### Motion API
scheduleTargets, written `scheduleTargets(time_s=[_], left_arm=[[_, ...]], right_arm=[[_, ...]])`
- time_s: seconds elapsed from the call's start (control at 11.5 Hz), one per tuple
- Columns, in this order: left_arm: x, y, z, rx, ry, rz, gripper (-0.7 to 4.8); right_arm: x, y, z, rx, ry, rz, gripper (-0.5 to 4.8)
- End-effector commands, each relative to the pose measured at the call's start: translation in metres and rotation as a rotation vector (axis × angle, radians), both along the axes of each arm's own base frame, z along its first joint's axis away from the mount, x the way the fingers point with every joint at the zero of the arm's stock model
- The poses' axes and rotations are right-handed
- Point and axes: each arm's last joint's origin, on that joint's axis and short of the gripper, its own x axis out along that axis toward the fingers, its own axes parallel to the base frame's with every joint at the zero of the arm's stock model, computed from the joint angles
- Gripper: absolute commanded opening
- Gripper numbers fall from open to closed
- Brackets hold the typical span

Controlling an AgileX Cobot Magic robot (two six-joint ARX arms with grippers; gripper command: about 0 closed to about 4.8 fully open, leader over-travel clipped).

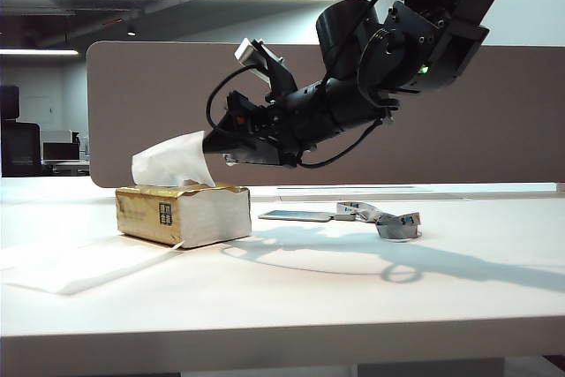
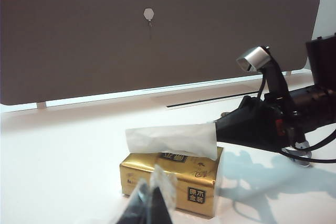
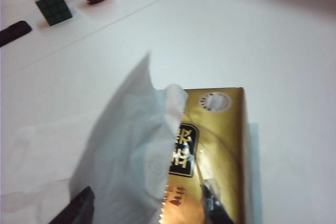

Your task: Pull out a tissue from the tissue box and use it to cover the ID card on the tabletop.

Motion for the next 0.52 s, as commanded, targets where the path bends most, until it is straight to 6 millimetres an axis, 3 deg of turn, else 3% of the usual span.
scheduleTargets(time_s=[0.09, 0.44, 0.52], left_arm=[[-0.0005, -0.0001, 0.0024, 0.000, -0.015, -0.001, -0.05], [-0.0005, -0.0001, 0.0024, 0.000, -0.015, -0.001, -0.05], [-0.0005, -0.0001, 0.0024, 0.000, -0.015, -0.001, -0.05]], right_arm=[[-0.0031, 0.0031, 0.0056, 0.041, -0.003, 0.102, 2.58], [-0.0111, 0.0097, 0.0056, 0.067, 0.028, 0.244, 2.57], [-0.0105, 0.0101, 0.0057, 0.060, 0.019, 0.211, 2.07]])
